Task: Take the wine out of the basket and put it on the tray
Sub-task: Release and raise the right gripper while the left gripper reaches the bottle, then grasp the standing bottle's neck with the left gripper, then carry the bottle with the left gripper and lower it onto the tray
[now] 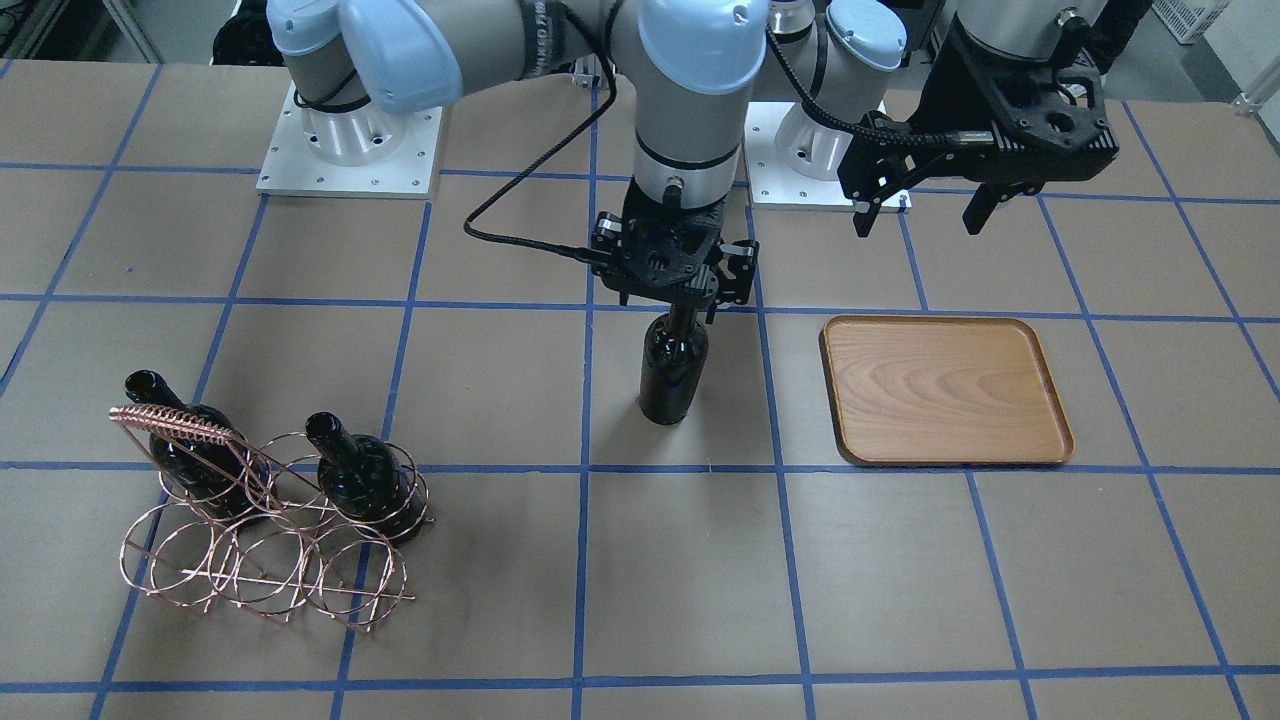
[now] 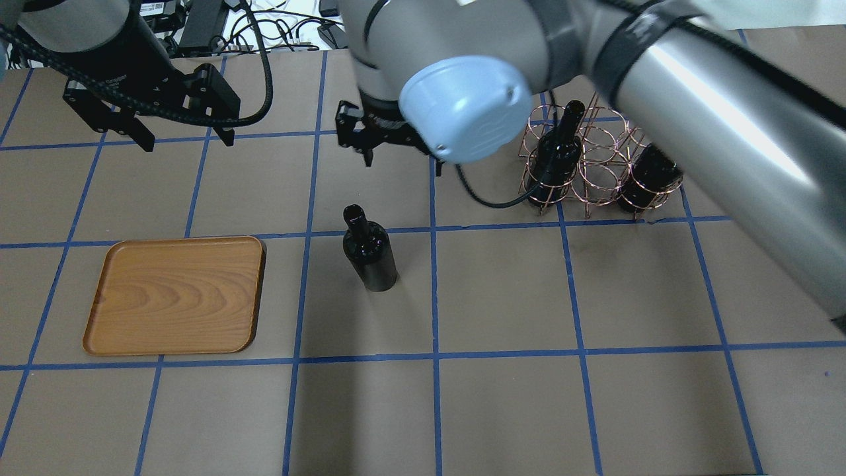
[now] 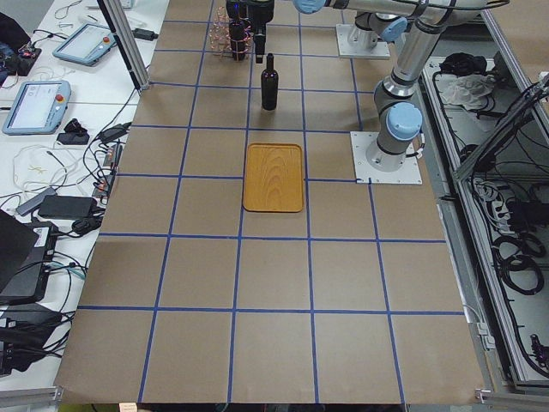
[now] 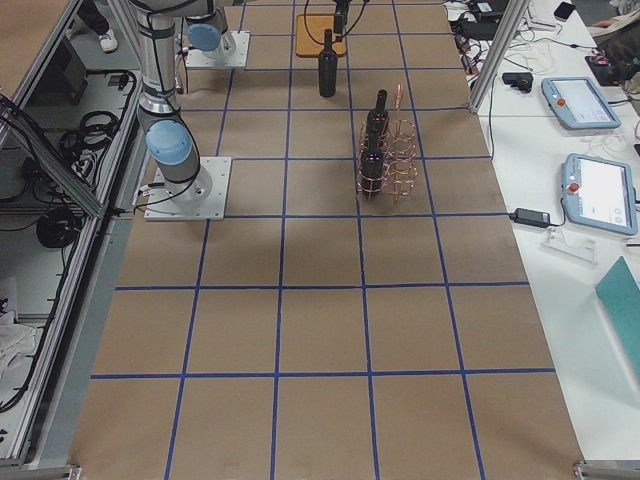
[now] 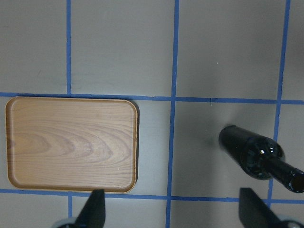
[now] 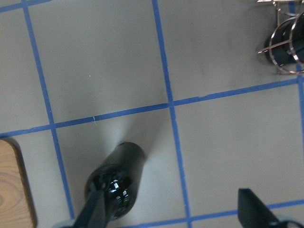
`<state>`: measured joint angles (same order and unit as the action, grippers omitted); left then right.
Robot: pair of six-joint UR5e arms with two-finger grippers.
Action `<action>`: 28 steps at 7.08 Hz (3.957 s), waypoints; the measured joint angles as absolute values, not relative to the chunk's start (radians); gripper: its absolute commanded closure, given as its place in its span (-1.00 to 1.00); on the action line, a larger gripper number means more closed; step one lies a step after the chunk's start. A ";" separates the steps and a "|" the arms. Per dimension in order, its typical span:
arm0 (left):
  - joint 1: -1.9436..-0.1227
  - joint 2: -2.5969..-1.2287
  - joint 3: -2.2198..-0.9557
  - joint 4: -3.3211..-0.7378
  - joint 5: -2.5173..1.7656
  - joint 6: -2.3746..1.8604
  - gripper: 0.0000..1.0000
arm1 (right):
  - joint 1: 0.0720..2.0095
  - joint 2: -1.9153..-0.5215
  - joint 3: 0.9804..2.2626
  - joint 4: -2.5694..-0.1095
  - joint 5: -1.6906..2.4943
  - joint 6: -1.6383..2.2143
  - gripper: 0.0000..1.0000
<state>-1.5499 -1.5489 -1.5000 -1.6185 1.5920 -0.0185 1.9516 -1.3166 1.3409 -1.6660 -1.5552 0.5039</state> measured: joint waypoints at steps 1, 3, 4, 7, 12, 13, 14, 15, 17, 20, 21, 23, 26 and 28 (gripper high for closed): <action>-1.573 -1.564 -1.501 -1.606 1.583 -0.025 -1.00 | 1.840 -1.374 1.342 -1.640 -1.557 0.313 -1.00; -1.656 -1.616 -1.502 -1.552 1.572 -0.082 -1.00 | 1.648 -1.468 1.350 -1.572 -1.550 0.031 -1.00; -1.714 -1.648 -1.505 -1.535 1.570 -0.140 -1.00 | 1.608 -1.504 1.358 -1.550 -1.550 -0.054 -1.00; -1.828 -1.689 -1.607 -1.478 1.572 -0.228 -1.00 | 1.587 -1.550 1.422 -1.536 -1.557 -0.106 -1.00; -1.840 -1.698 -1.689 -1.408 1.571 -0.248 0.55 | 1.581 -1.561 1.454 -1.535 -1.559 -0.118 -1.00; -1.841 -1.699 -1.687 -1.405 1.571 -0.248 0.80 | 1.580 -1.562 1.457 -1.534 -1.561 -0.116 -1.00; -1.841 -1.699 -1.684 -1.400 1.570 -0.247 0.94 | 1.580 -1.563 1.459 -1.529 -1.561 -0.114 -1.00; -1.840 -1.698 -1.681 -1.395 1.570 -0.243 0.98 | 1.580 -1.565 1.460 -1.523 -1.559 -0.114 -1.00; -1.824 -1.671 -1.678 -1.398 1.577 -0.192 1.00 | 1.578 -1.566 1.460 -1.526 -1.559 -0.117 -1.00; -1.636 -1.592 -1.691 -1.456 1.626 0.118 1.00 | 1.576 -1.566 1.460 -1.525 -1.557 -0.111 -1.00; -1.552 -1.565 -1.697 -1.478 1.670 0.224 1.00 | 1.575 -1.566 1.460 -1.525 -1.560 -0.110 -1.00; -1.360 -1.520 -1.737 -1.496 1.720 0.419 1.00 | 1.574 -1.566 1.460 -1.528 -1.562 -0.112 -1.00; -1.153 -1.487 -1.810 -1.488 1.717 0.626 1.00 | 1.574 -1.566 1.460 -1.525 -1.562 -0.112 -1.00; -1.127 -1.483 -1.832 -1.482 1.714 0.645 1.00 | 1.574 -1.566 1.460 -1.526 -1.561 -0.109 -1.00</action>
<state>-1.1273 -1.4830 -1.8323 -1.4825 1.7140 0.6452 1.5739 -1.5662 1.4604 -1.5262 -1.5609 -0.1086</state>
